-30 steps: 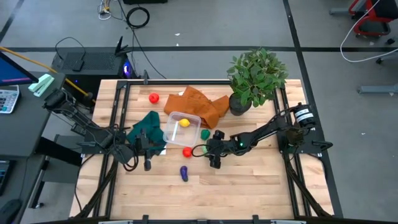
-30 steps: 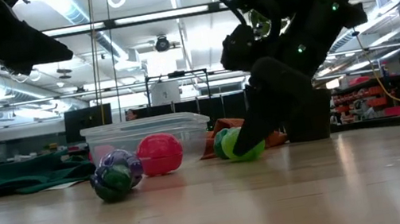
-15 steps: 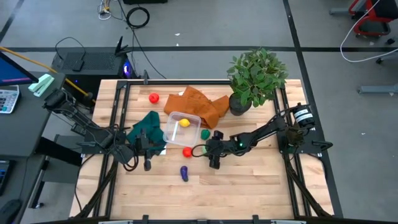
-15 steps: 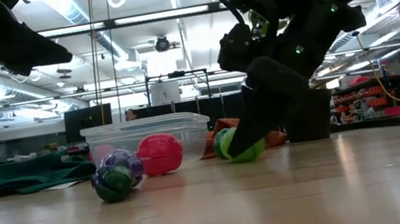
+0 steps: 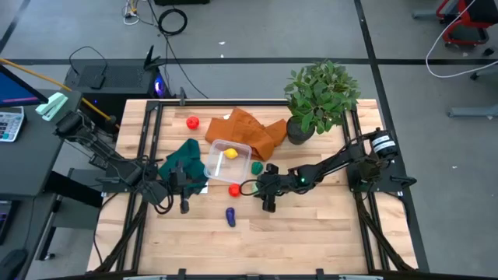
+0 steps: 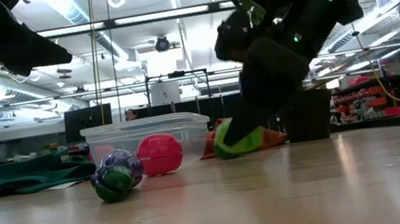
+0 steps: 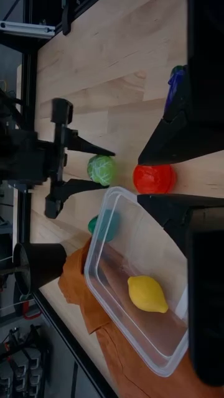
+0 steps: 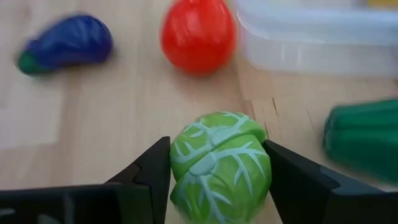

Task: Pick and placing Produce into tupperware
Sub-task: Put the green cabbage into the transparent bin

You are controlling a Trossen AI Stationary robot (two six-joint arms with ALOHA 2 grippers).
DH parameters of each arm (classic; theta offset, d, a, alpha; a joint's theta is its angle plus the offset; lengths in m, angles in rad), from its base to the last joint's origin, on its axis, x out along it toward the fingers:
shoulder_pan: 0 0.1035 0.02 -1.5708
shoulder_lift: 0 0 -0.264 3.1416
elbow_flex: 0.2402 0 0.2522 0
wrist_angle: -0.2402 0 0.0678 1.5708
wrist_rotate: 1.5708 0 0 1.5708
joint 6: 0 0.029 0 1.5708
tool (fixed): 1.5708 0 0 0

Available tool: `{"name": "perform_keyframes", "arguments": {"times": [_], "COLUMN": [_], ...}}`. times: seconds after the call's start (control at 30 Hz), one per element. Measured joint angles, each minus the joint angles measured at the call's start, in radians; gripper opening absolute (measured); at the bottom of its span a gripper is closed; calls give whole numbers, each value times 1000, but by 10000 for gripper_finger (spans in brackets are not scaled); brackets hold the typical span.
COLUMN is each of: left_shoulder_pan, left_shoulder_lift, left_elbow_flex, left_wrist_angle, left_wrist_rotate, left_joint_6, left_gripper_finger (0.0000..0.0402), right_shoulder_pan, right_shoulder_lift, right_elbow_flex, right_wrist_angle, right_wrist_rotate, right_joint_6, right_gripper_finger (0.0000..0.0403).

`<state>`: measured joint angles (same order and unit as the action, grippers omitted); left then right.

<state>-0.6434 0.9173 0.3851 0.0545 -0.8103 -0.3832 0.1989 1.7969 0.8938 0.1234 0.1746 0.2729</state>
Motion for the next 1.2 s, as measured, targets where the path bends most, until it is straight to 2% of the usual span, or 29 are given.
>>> {"name": "perform_keyframes", "arguments": {"times": [0.23,0.6,0.87,1.2], "left_shoulder_pan": [0,0,0,8], "left_shoulder_lift": [0,0,0,0], "left_elbow_flex": [0,0,0,0], "left_wrist_angle": [-4,-9,-9,-12], "left_wrist_rotate": [1,2,2,-5], "left_joint_6": [-7,-20,-19,-14], "left_gripper_finger": [90,85,91,88], "right_shoulder_pan": [7,-2,-64,-134], "right_shoulder_lift": [-59,-63,-63,-55], "right_elbow_flex": [51,186,244,257], "right_wrist_angle": [-61,-127,-147,-117], "right_wrist_rotate": [-9,-7,0,-20], "right_joint_6": [-15,-142,-226,-251], "right_gripper_finger": [179,179,180,180]}}
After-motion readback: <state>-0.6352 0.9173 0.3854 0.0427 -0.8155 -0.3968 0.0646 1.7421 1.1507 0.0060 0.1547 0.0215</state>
